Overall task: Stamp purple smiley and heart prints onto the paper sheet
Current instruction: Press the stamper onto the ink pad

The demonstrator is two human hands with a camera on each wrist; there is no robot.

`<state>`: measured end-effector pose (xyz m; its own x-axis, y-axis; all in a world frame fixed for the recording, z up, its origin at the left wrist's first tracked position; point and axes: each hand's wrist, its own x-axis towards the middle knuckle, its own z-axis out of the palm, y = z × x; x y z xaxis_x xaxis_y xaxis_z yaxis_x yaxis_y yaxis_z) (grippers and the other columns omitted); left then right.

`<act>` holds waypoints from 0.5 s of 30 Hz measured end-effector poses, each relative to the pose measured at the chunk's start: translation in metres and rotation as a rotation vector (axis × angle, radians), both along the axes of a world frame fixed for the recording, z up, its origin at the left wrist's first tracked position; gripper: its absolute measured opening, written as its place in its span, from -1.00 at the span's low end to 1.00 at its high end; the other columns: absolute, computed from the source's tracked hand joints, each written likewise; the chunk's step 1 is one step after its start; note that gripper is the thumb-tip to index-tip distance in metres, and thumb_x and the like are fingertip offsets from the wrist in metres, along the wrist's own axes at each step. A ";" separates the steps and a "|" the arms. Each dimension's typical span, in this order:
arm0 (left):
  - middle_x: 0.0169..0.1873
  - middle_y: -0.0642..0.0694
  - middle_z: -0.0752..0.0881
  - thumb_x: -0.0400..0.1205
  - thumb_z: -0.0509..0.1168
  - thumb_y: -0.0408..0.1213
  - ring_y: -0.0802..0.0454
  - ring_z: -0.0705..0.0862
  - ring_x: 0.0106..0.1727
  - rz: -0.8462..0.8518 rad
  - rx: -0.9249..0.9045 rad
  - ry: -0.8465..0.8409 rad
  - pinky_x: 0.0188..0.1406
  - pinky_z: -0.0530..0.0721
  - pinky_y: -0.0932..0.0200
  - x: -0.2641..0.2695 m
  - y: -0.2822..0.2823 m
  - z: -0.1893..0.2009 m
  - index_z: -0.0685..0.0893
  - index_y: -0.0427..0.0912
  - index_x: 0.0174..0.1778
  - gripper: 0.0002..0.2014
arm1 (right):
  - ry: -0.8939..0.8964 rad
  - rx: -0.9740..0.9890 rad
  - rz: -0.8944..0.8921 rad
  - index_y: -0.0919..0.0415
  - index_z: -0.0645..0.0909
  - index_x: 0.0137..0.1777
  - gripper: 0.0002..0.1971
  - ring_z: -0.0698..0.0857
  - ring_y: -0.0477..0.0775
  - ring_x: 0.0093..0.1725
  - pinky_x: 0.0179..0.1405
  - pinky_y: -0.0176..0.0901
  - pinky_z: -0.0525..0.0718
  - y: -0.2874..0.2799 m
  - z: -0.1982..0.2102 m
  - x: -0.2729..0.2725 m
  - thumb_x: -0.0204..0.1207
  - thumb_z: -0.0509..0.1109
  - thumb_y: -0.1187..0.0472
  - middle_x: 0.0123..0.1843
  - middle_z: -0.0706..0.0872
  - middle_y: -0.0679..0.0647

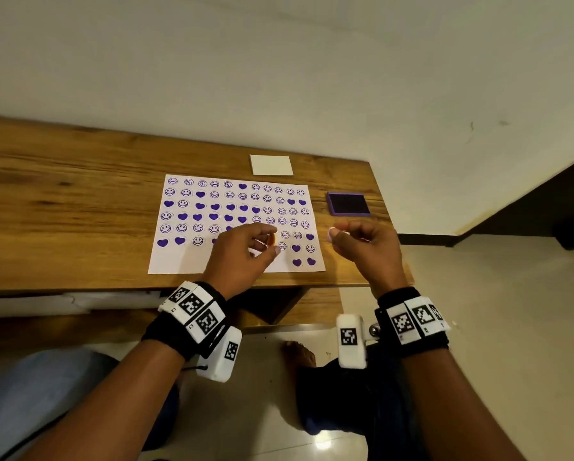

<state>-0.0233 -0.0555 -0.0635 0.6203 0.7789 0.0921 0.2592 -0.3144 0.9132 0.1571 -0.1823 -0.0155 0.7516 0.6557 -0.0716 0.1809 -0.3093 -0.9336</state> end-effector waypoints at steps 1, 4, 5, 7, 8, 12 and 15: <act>-0.10 0.11 0.77 0.52 0.49 -0.18 0.29 0.73 -0.10 -0.006 -0.013 -0.009 -0.15 0.70 0.35 0.002 -0.002 0.000 0.73 -0.05 0.21 -0.67 | 0.073 0.036 -0.005 0.28 0.78 0.03 -0.83 0.85 0.08 -0.05 -0.08 -0.07 0.84 -0.001 -0.004 -0.001 0.49 0.58 0.23 -0.11 0.86 0.14; -0.08 0.12 0.77 0.51 0.50 -0.22 0.27 0.75 -0.09 -0.002 -0.096 -0.054 -0.10 0.74 0.31 0.009 -0.005 -0.001 0.73 -0.03 0.20 -0.67 | 0.214 0.075 0.042 0.30 0.76 0.07 -0.79 0.86 0.11 0.01 0.01 0.02 0.83 0.006 -0.013 -0.004 0.48 0.58 0.24 -0.04 0.87 0.16; -0.07 0.11 0.78 0.51 0.51 -0.23 0.25 0.76 -0.08 0.005 -0.121 -0.068 -0.07 0.75 0.27 0.011 -0.005 0.000 0.73 -0.02 0.21 -0.66 | 0.231 0.088 0.072 0.30 0.77 0.07 -0.80 0.86 0.13 0.00 -0.01 -0.01 0.82 0.009 -0.014 -0.006 0.49 0.57 0.27 -0.04 0.87 0.16; -0.02 0.08 0.79 0.50 0.52 -0.23 0.19 0.77 -0.03 0.004 -0.165 -0.088 -0.03 0.75 0.22 0.015 -0.006 -0.001 0.72 -0.01 0.23 -0.63 | 0.242 0.112 0.126 0.29 0.78 0.04 -0.86 0.86 0.12 -0.04 -0.11 -0.13 0.81 0.015 -0.014 -0.009 0.50 0.55 0.33 -0.05 0.87 0.17; -0.01 0.07 0.79 0.49 0.52 -0.22 0.18 0.78 -0.02 0.001 -0.186 -0.101 -0.01 0.74 0.22 0.017 -0.006 -0.001 0.72 -0.01 0.23 -0.62 | 0.244 0.119 0.154 0.27 0.78 0.02 -0.88 0.86 0.10 -0.06 -0.16 -0.19 0.79 0.017 -0.014 -0.010 0.50 0.54 0.35 -0.05 0.87 0.17; -0.05 0.07 0.81 0.47 0.54 -0.24 0.22 0.78 -0.05 -0.018 -0.205 -0.124 -0.08 0.68 0.33 0.019 -0.008 0.000 0.73 -0.01 0.21 -0.62 | 0.256 0.152 0.228 0.25 0.77 0.01 -0.88 0.84 0.08 -0.14 -0.19 -0.22 0.79 0.022 -0.017 -0.013 0.51 0.51 0.40 -0.07 0.85 0.21; -0.10 0.06 0.82 0.45 0.55 -0.26 0.22 0.78 -0.10 -0.024 -0.213 -0.133 -0.12 0.68 0.33 0.020 -0.009 0.000 0.74 0.00 0.19 -0.62 | 0.223 0.164 0.268 0.29 0.77 0.05 -0.86 0.83 0.19 -0.13 -0.17 -0.16 0.80 0.022 -0.019 -0.012 0.52 0.51 0.39 -0.07 0.84 0.30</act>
<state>-0.0033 -0.0650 -0.0634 0.6319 0.7750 0.0094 0.1275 -0.1159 0.9850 0.1455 -0.1605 -0.0349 0.5298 0.8432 -0.0913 0.0224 -0.1215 -0.9923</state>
